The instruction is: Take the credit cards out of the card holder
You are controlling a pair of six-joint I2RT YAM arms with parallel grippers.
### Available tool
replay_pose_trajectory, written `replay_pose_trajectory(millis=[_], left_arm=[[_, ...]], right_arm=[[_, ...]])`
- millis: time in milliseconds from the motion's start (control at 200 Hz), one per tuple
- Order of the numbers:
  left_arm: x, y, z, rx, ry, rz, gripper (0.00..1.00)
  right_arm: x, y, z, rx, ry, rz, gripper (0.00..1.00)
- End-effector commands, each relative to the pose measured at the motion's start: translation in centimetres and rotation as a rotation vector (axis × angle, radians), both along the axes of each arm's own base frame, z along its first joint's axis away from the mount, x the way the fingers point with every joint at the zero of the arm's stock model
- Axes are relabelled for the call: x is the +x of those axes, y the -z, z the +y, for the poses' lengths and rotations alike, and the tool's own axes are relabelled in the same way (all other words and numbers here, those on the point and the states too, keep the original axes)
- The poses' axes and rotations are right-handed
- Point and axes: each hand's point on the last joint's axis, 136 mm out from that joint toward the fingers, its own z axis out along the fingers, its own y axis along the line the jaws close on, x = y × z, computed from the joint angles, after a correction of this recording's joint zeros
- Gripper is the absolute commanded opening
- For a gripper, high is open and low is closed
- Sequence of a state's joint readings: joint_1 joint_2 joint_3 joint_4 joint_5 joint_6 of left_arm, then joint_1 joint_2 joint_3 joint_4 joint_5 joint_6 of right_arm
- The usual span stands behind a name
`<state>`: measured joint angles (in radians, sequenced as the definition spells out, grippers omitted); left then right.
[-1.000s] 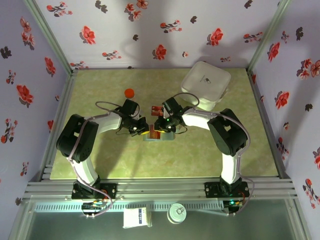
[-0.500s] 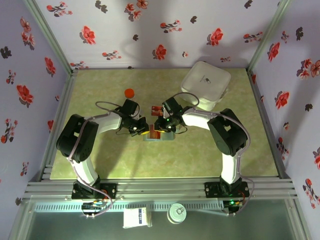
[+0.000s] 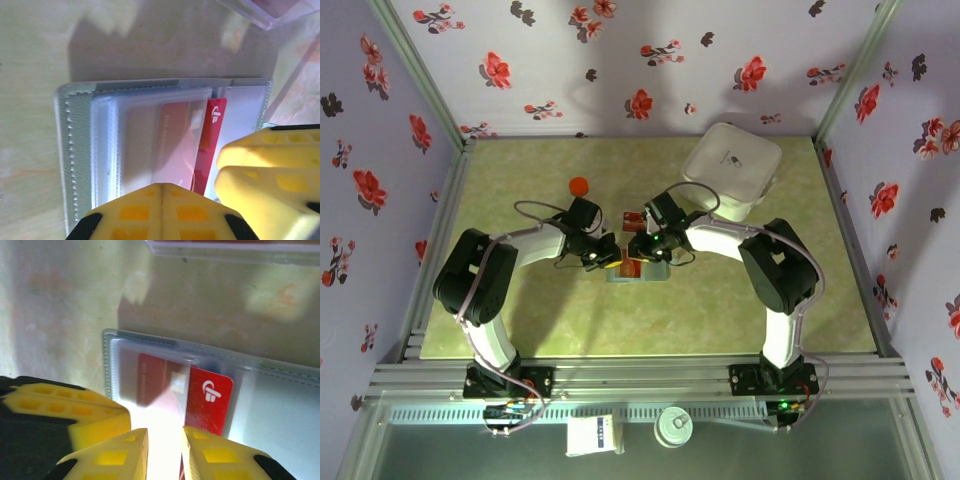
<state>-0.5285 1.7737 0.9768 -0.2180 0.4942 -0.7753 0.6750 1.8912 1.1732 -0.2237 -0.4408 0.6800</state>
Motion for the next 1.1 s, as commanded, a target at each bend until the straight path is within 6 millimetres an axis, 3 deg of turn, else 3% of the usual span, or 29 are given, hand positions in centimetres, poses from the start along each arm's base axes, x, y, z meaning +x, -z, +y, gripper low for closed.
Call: replay_pose_trajectory(millis=[0,275,620,1095], left_arm=[[0.2,-0.4,-0.4,0.002,0.015,-0.008,0.0],[0.0,0.4,0.3,0.044,0.017,-0.001,0.0],[-0.3,1.2,0.8,0.088,0.024,0.016,0.0],[-0.4,1.5,1.1,0.101,0.025,0.026,0.0]], right_arm=[[0.2,-1.5,-0.7,0.002,0.02,-0.039,0.24],[-0.1,-0.2,-2.1,-0.002,0.073,0.003,0.25],[-0.5,1.8,-1.9,0.01,0.082,0.065,0.26],[-0.4,2.6,-1.8,0.012,0.086,0.087,0.26]])
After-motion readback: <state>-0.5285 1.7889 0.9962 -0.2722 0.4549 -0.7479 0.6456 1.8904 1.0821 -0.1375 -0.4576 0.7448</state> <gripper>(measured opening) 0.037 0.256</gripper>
